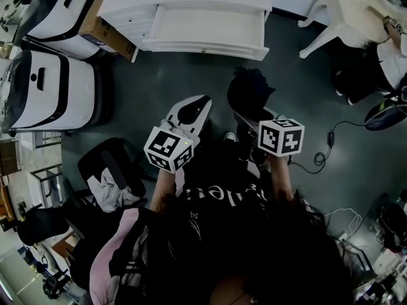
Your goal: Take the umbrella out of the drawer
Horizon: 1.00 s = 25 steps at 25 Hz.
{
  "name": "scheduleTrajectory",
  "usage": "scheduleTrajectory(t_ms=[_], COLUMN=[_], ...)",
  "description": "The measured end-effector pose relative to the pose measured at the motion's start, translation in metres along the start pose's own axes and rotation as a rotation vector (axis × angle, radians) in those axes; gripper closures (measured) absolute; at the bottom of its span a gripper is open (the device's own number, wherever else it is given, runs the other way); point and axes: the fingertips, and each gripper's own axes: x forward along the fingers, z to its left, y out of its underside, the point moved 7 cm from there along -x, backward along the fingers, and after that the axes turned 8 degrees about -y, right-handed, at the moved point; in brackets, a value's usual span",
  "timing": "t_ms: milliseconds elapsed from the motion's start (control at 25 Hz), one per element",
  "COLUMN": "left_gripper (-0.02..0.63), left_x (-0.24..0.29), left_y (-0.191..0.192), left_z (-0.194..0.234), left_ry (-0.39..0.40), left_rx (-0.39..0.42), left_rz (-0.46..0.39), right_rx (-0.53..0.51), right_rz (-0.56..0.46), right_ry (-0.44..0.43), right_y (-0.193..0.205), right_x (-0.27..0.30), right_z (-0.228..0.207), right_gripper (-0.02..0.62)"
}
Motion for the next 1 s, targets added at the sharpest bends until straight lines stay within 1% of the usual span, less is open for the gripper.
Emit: scheduleTrajectory(t_ms=[200, 320, 640, 800, 1000], left_gripper=[0.580, 0.580, 0.580, 0.580, 0.580], left_x=[-0.013, -0.020, -0.042, -0.057, -0.073], left_y=[0.003, 0.003, -0.016, -0.011, -0.009], left_z=[-0.010, -0.006, 0.016, 0.037, 0.057], left_ry=[0.023, 0.045, 0.098, 0.110, 0.120], left_rx=[0.015, 0.024, 0.053, 0.053, 0.042], left_rz=[0.001, 0.001, -0.028, -0.010, -0.015], right_rx=[0.005, 0.012, 0.050, 0.062, 0.066], right_rz=[-0.008, -0.027, -0.089, -0.099, -0.094], right_ry=[-0.005, -0.001, 0.006, 0.013, 0.033], right_y=[0.013, 0.016, 0.009, 0.011, 0.017], right_x=[-0.003, 0.000, 0.014, 0.029, 0.045], right_z=[0.010, 0.019, 0.049, 0.065, 0.084], right_gripper=[0.316, 0.316, 0.316, 0.316, 0.316])
